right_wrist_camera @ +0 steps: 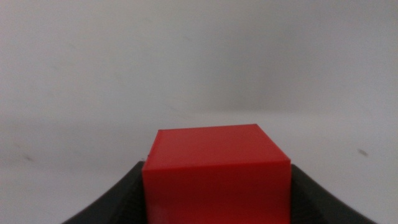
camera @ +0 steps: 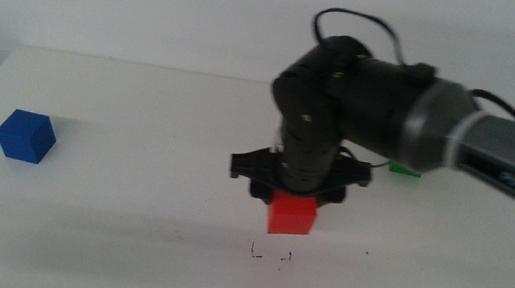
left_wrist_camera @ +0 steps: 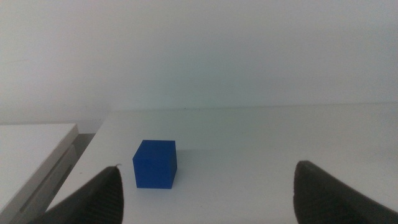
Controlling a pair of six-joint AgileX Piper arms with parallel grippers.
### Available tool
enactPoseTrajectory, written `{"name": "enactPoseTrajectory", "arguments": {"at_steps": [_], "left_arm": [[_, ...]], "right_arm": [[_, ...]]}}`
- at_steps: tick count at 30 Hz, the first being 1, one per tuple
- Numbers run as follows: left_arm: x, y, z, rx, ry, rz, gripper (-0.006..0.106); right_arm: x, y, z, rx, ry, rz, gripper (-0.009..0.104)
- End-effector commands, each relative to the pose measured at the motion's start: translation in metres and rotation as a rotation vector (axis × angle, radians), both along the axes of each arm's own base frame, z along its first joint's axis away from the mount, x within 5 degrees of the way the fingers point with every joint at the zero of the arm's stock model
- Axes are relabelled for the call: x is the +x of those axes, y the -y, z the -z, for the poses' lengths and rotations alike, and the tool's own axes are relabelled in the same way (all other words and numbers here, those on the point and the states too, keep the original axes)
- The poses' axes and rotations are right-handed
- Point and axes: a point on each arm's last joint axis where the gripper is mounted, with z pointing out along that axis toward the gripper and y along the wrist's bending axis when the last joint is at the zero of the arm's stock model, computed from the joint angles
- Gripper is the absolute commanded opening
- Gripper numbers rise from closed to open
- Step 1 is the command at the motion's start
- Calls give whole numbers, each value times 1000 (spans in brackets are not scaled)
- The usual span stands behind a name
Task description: Stack red cubes first, then green, then blue cubes in a specific spot.
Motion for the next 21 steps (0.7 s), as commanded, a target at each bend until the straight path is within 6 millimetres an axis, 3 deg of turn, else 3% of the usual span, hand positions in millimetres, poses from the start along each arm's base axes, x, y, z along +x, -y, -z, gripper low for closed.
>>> {"name": "enactPoseTrajectory", "arguments": {"at_steps": [1,16,21], "left_arm": [[0,0,-1,2,14,-1,94],[0,0,-1,2,14,-1,94],[0,0,-1,2,14,-1,94]], "right_arm": [[5,-10,1,-5,5,-25,17],[12,-22,46,-50,-63,-4,17],[14,-23,53,-32,-60,39,17]]}}
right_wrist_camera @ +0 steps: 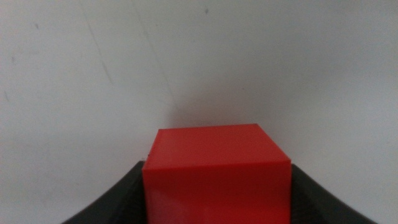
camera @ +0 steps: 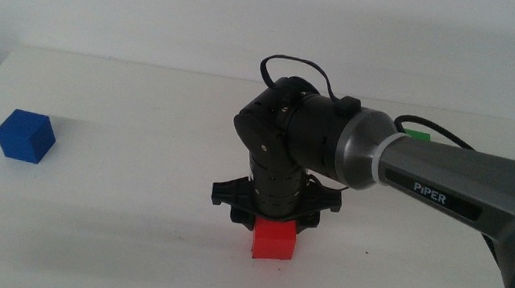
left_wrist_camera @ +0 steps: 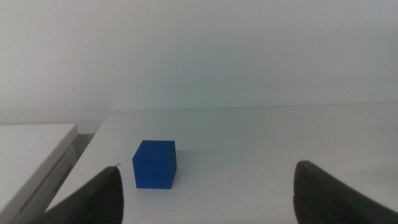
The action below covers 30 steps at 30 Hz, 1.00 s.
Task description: Stack red cubes first, then green, then blue cubes in a specific spot.
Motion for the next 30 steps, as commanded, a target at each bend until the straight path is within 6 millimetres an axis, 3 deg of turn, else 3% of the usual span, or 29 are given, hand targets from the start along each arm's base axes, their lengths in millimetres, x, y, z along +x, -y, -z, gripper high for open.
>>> {"name": "enactPoseTrajectory", "arguments": {"at_steps": [1,18,20,22,24,26,30], "left_arm": [[0,0,-1,2,14,-1,94],[0,0,-1,2,14,-1,94],[0,0,-1,2,14,-1,94],[0,0,-1,2,14,-1,94],[0,0,-1,2,14,-1,94],[0,0,-1,2,14,-1,94],[0,0,-1,2,14,-1,94]], "right_arm": [[3,0,-4,21,20,30,17],[5,2,-4,20,38,75,17],[5,2,-1,11,31,76,26],[5,2,0,12,31,74,52],[5,2,0,11,35,72,61],[4,4,-12,14,45,43,68],[-5,22,-81,30,165,-59,70]]}}
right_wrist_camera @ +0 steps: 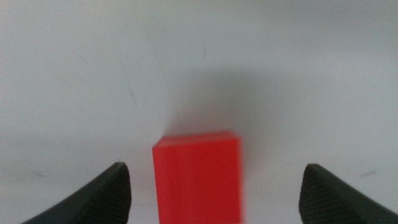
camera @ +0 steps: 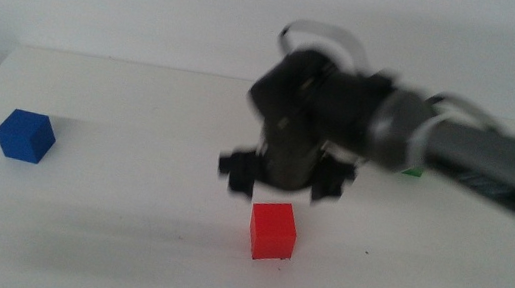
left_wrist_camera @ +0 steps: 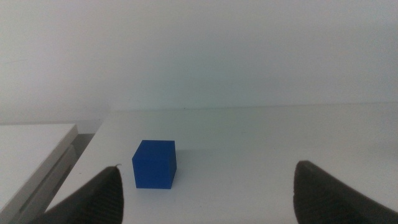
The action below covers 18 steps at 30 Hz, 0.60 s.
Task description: Stack red cubes first, then green, then blue cubes in a specific spot.
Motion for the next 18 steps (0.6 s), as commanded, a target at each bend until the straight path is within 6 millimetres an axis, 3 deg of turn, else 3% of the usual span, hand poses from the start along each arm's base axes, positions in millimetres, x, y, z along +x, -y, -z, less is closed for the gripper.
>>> {"name": "enactPoseTrajectory", "arguments": {"at_steps": [1,4,7,13,18], "left_arm": [[0,0,-1,2,14,-1,94],[0,0,-1,2,14,-1,94],[0,0,-1,2,14,-1,94],[0,0,-1,2,14,-1,94],[0,0,-1,2,14,-1,94]], "right_arm": [[-1,26,-56,2,123,-16,70],[12,65,-90,13,205,34,70],[40,108,-94,-1,229,90,72],[95,172,-61,-23,236,156,80],[126,192,-23,-27,250,166,80]]}}
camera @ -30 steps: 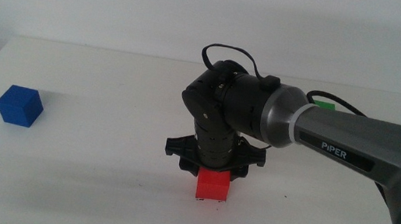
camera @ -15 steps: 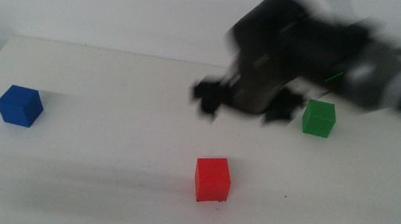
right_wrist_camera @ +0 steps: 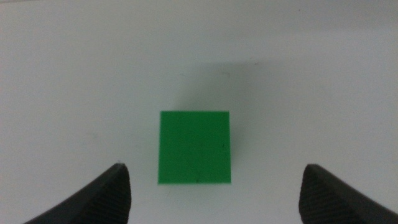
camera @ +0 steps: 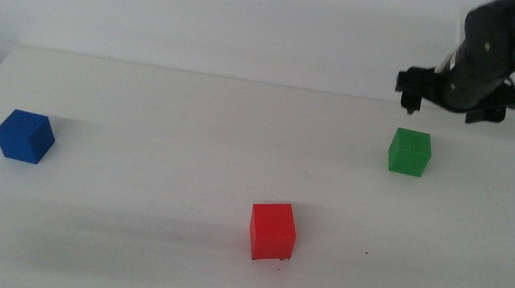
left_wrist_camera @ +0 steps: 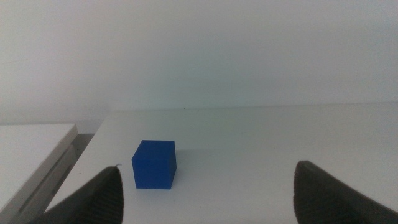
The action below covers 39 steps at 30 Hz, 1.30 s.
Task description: Stack red cubes first, then green, then blue cubes in a specific spot.
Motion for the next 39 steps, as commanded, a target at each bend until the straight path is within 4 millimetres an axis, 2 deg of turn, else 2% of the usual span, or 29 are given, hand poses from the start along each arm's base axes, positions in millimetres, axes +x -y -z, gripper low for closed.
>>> {"name": "enactPoseTrajectory", "arguments": {"at_steps": [1,7,14,18,23,26,30,32,34,37,39], "left_arm": [[0,0,-1,2,14,-1,94],[0,0,-1,2,14,-1,94],[0,0,-1,2,14,-1,94],[0,0,-1,2,14,-1,94],[0,0,-1,2,14,-1,94],[0,0,-1,2,14,-1,94],[0,0,-1,2,14,-1,94],[0,0,-1,2,14,-1,94],[0,0,-1,2,14,-1,94],[0,0,-1,2,14,-1,94],[0,0,-1,2,14,-1,94]], "right_arm": [[12,5,14,-9,13,-14,80],[28,5,47,-8,10,-28,80],[35,5,75,9,-10,-7,78],[38,4,84,26,-12,2,64],[38,5,89,36,-24,16,34],[33,5,76,27,-34,26,17],[4,-13,16,7,-9,57,16],[-18,-31,-10,-28,14,29,16],[-46,-58,-32,-52,49,-38,16],[-83,-96,-46,-22,81,-126,16],[-104,-118,-48,-5,80,-173,16]]}}
